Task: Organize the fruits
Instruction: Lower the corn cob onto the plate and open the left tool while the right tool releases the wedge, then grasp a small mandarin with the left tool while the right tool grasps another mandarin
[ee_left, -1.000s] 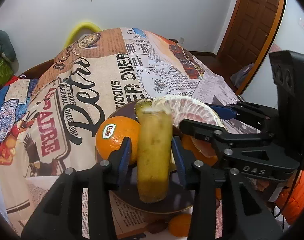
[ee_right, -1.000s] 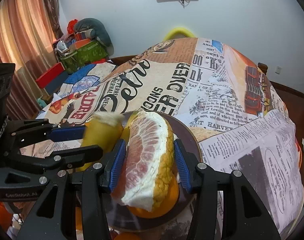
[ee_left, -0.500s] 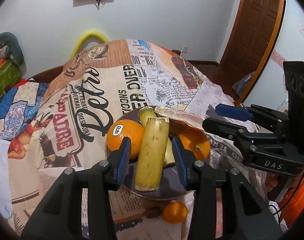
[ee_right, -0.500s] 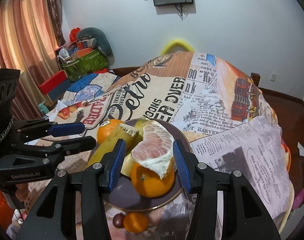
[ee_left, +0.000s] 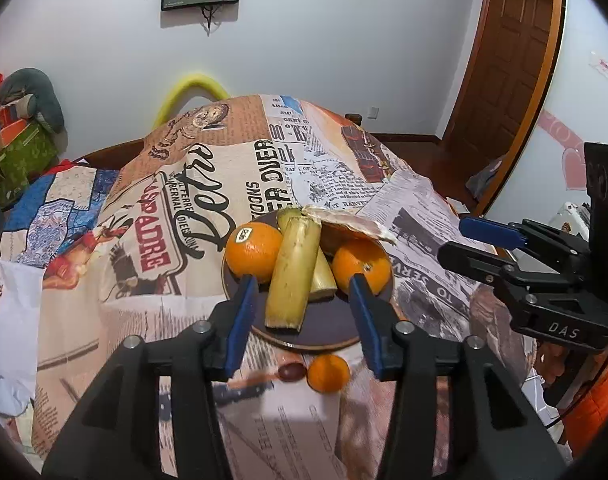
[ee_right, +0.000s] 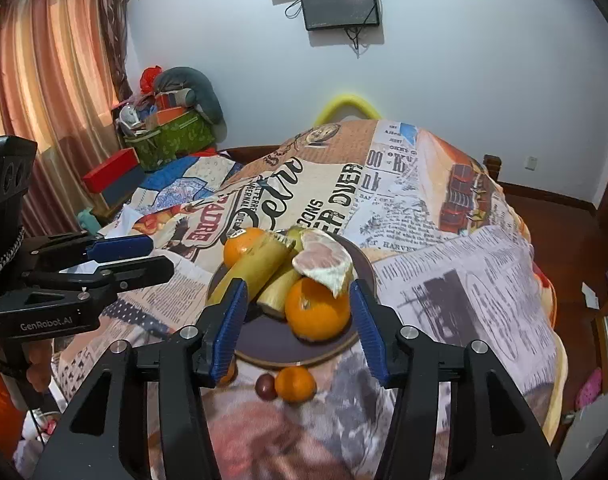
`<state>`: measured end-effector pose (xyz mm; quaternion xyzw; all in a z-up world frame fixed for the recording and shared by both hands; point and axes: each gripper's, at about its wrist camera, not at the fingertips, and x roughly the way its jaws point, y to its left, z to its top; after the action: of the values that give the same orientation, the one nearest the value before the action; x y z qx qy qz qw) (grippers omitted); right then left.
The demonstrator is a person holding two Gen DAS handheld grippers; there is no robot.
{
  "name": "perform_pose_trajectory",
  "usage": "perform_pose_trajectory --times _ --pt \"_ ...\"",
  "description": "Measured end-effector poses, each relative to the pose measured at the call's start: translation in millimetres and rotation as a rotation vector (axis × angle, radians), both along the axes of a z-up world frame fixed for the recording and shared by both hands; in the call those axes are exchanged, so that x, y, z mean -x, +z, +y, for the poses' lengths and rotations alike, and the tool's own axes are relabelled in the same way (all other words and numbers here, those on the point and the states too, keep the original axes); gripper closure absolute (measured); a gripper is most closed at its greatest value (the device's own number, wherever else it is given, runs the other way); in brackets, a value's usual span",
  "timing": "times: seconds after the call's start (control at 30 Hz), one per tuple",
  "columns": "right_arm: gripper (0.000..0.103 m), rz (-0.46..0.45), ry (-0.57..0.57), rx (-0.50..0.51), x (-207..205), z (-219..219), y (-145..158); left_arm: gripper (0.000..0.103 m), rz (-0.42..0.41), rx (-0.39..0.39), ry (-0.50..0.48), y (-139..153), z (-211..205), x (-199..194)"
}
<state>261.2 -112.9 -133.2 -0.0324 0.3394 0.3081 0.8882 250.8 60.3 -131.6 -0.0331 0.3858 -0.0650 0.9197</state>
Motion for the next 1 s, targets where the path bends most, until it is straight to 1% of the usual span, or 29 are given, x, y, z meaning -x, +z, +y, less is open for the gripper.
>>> perform_pose_trajectory --times 0.2,0.33,0.47,0.6,0.77,0.93,1.0 --pt "0.053 0.008 -0.01 0.024 17 -9 -7 0.051 0.025 -0.011 -0.001 -9 -7 19" --pt "0.053 0.03 -0.02 0.033 25 -15 -18 0.051 0.072 0.019 -0.007 -24 -10 25" --pt "0.053 0.063 -0.027 0.042 32 -18 -33 0.051 0.1 0.028 -0.001 -38 -13 30" --pt "0.053 0.098 -0.028 0.054 35 -21 -48 0.051 0.124 0.032 0.013 -56 -16 31" --pt "0.053 0.143 -0.029 0.054 32 -22 -64 0.051 0.145 0.035 -0.001 -75 -24 30" --pt "0.053 0.169 -0.021 0.047 27 -20 -73 0.051 0.155 0.017 -0.024 -85 -32 20" --pt "0.053 0.18 -0.017 0.041 22 -18 -77 0.053 0.156 0.002 -0.027 -88 -35 16"
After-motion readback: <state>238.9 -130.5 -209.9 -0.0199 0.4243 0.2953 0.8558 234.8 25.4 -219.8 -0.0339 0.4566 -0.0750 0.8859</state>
